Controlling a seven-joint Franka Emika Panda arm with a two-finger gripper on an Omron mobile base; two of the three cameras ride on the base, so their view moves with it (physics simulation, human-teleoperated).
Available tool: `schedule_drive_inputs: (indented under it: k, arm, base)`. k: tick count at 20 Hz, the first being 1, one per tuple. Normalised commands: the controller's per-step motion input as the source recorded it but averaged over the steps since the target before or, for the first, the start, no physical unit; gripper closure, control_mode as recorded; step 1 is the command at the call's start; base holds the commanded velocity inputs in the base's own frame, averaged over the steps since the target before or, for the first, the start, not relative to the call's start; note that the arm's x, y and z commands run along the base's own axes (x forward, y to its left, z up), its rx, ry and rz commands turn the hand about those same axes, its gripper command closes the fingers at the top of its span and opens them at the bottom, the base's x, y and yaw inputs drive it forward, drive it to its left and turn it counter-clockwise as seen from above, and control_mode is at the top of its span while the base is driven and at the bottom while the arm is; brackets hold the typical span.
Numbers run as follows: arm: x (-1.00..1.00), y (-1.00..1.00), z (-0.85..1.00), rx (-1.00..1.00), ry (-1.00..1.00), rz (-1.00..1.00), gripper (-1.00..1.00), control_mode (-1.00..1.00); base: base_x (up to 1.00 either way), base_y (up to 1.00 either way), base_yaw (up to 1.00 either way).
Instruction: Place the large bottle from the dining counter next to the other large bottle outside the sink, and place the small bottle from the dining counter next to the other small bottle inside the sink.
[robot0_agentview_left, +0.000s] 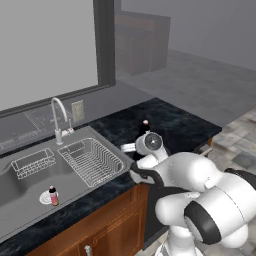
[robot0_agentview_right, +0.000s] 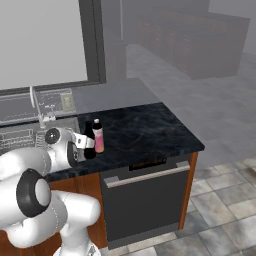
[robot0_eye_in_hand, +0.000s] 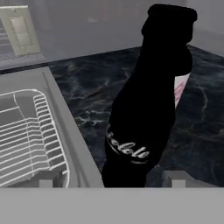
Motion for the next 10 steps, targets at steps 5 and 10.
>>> schedule_drive_inputs:
  k: [5, 10]
  arm:
    - [-0.3, -0.29, -0.03, 0.0, -0.08, 0.0, -1.0, -1.0]
    - [-0.07, -0.33, 0.0, 0.0, -0.06, 0.0, -1.0, -1.0]
  base:
    - [0.0, 0.0, 0.0]
    - [0.0, 0.0, 0.0]
